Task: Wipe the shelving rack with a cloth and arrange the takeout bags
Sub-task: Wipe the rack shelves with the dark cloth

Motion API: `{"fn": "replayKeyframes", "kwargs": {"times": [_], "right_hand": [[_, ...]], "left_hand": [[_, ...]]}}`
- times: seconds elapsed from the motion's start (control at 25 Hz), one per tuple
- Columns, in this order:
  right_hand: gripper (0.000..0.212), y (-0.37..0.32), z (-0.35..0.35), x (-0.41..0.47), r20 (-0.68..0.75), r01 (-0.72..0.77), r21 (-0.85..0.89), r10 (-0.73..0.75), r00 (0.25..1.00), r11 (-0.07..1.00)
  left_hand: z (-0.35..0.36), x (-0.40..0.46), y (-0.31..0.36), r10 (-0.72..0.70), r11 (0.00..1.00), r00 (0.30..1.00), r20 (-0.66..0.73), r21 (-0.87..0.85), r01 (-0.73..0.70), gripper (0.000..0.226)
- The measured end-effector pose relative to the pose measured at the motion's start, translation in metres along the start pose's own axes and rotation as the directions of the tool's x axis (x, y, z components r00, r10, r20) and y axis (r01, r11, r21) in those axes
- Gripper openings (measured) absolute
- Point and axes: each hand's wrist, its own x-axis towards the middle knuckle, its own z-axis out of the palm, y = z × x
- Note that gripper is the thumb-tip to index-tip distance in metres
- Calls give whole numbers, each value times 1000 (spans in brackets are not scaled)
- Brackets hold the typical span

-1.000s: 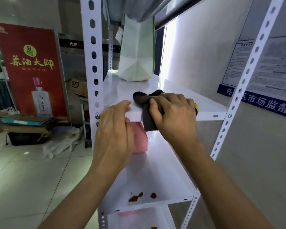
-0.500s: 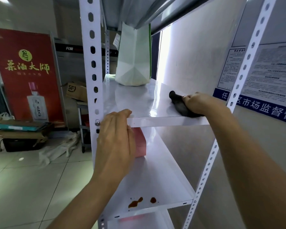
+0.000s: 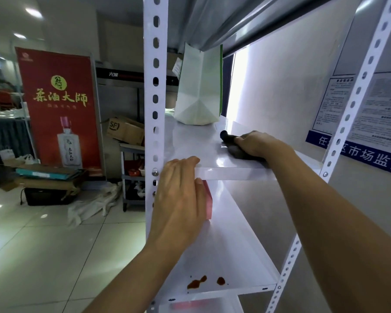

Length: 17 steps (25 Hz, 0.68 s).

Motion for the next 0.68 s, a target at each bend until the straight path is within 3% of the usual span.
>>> {"fn": "replayKeyframes", "kwargs": {"times": [0.08,0.28,0.4,0.48,0.52,0.6,0.68], "right_hand": [[56,-5,-1,-3,15,-5,-12,5,1000,1000],[45,-52,19,-38,11,403,32,-403,915,915],[42,-51,20,-55,-24,408,40,-407,913,912],[43,-37,32,-69,-205,395,-23,-391,897,918],[45,-32,40,-77,-355,390,-69,-388,850,918],[46,-27,58,-89,-622,407,-100,-376,687,908],[43,-18,69,-92,-772,464,-102,-364,522,880]], "left_hand": [[-3,3,1,14,1000,1000,0,14,-14,33],[-2,2,3,-51,998,998,-35,-29,50,31],[3,2,3,-69,997,996,-60,-34,67,27],[2,2,3,-46,999,996,-72,-33,44,26],[1,2,2,-33,999,996,-79,-32,31,26],[1,2,0,-16,1000,997,-80,-22,15,25],[0,3,-1,-17,1000,998,-67,-21,15,26]]}}
